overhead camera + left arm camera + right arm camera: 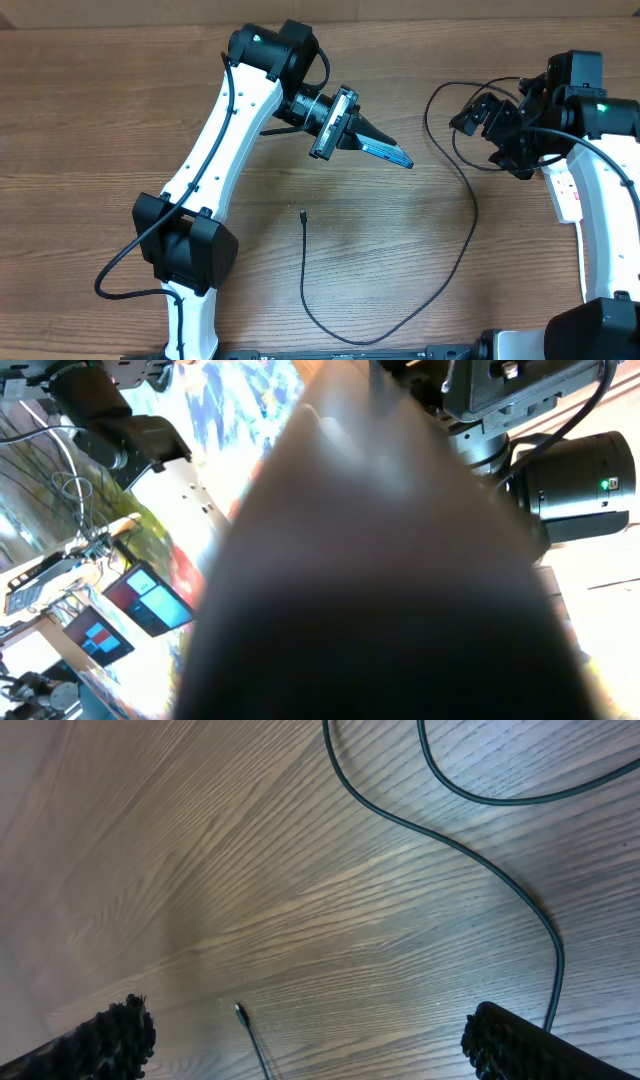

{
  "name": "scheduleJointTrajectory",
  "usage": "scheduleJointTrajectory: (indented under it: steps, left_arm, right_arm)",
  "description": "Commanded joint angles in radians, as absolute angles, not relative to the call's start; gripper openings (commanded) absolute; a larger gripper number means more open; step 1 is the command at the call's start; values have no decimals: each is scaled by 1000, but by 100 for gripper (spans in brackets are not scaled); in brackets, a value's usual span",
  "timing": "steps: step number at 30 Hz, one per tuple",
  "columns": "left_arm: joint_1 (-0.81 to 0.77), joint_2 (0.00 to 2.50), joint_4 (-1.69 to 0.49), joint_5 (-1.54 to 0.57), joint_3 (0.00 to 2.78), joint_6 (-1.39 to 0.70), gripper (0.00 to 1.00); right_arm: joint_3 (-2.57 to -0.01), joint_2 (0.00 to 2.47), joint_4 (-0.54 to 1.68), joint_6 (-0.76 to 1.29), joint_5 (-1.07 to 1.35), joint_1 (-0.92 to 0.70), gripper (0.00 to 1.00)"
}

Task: Plug charger to phone and switch on socket

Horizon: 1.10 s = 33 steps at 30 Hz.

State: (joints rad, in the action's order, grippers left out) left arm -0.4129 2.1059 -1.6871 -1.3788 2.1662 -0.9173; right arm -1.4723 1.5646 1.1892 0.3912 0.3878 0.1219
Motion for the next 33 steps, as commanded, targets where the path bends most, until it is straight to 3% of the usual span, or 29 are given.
scheduleJointTrajectory:
  steps: [1, 13, 22, 29, 33]
  left_arm:
    - [-427, 2098, -1690, -1415, 2174, -879, 4]
    - [-485, 2002, -1690, -1448, 2174, -839, 5]
    - [-471, 1914, -1690, -1391, 2174, -921, 4]
    - [-470, 1903, -1690, -1262, 2174, -976, 4]
    - [-470, 1903, -1690, -1053, 2174, -954, 5]
  right_arm:
    - [-1480, 1557, 1184, 384, 382, 119, 100]
    - [-1480, 1557, 1184, 384, 382, 119, 100]
    - [-1480, 1557, 1184, 384, 382, 119, 100]
    - [-1480, 1557, 1184, 384, 382, 119, 100]
    - [-1480, 1557, 1184, 384, 382, 119, 100]
